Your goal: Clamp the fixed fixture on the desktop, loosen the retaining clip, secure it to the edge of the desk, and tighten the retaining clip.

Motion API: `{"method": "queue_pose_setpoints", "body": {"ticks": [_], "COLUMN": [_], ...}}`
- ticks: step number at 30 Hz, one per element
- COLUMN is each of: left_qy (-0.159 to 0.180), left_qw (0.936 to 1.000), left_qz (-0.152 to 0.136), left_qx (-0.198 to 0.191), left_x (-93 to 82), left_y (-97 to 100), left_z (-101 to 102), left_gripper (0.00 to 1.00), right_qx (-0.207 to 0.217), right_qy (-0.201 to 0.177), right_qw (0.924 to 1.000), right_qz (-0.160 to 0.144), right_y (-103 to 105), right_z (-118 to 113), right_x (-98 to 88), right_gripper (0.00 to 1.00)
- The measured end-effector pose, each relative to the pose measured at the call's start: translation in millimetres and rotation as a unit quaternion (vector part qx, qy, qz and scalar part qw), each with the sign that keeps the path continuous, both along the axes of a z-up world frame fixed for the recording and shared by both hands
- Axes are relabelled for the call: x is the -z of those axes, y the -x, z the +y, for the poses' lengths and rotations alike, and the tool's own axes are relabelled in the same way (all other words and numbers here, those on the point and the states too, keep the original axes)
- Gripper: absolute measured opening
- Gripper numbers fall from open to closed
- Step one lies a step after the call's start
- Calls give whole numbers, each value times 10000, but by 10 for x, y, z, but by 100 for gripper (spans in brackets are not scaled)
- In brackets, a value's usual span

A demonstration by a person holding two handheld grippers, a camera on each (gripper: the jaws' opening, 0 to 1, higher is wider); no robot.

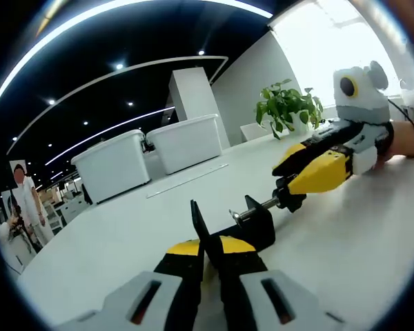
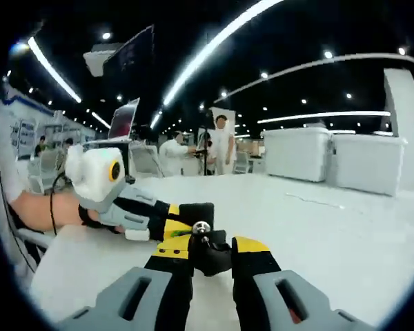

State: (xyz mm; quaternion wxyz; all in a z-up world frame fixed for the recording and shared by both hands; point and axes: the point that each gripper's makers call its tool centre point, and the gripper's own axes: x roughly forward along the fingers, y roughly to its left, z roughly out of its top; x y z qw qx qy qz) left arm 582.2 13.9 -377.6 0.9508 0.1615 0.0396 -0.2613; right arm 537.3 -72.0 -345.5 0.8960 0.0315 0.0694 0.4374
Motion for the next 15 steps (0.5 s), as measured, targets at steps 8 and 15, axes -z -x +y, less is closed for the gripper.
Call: {"method": "queue_pose_setpoints", "body": {"ticks": [8,15], "left_qy": [-7,-11], "left_qw": [10000,10000], "left_qz": [-9,-17], "left_qx": [4,53], "left_x": [-3,-11], "left_y": [15,114], "left_z": [-10,-82], "left_gripper": [8,8], "right_qx": [27,34], "right_qy": [-1055,-972], "right_qw": [9864,9818], "right_qz": [1263,1629], "right_y": [-87,-122], "right_z": [-94,-62], "right_x": [-39,89], "right_gripper": [17,17]}}
